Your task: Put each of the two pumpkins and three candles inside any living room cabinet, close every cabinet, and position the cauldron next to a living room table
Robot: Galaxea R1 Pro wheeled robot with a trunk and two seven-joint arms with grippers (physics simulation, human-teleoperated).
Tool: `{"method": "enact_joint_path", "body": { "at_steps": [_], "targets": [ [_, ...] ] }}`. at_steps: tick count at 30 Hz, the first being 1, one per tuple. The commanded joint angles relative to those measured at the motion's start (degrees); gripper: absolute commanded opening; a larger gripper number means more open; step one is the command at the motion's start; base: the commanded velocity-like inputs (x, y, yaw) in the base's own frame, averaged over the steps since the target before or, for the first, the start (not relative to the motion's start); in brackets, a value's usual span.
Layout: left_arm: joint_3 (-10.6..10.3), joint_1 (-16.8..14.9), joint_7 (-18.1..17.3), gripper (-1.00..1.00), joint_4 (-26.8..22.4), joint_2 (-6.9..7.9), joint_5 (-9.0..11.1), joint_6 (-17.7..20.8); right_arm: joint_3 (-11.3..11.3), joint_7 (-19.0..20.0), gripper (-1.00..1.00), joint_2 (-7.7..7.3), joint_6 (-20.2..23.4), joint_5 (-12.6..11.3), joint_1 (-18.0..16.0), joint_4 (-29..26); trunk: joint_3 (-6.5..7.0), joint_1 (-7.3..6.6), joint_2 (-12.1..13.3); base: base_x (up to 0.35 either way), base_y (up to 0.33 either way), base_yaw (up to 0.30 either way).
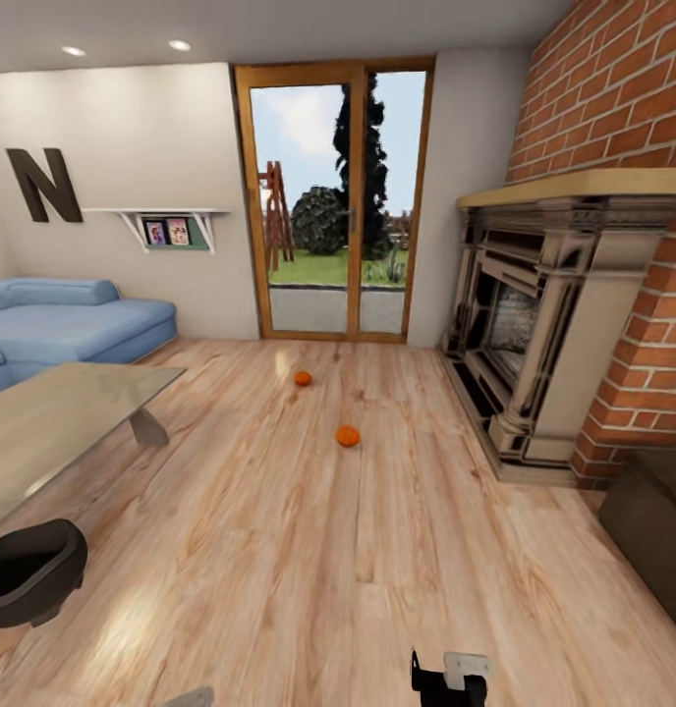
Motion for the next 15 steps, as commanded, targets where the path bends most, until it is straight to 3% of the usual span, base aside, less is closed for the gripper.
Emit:
{"method": "enact_joint_path", "body": {
  "at_steps": [1, 15],
  "targets": [
    [-0.5, 0.0, 0.2, 1.00, -0.1, 0.01, 0.4, -0.1, 0.5, -0.1, 1.00, 0.04, -0.2, -0.6, -0.1, 0.1, -0.05, -0.04, 0.0, -0.273, 0.179, -0.300],
    [-0.5, 0.0, 0.2, 1.00, -0.1, 0.01, 0.4, -0.1, 0.5, -0.1, 1.00, 0.07, -0.2, -0.6, -0.1, 0.1, -0.05, -0.04, 0.0, -0.282, 0.172, -0.300]
  ]
}}
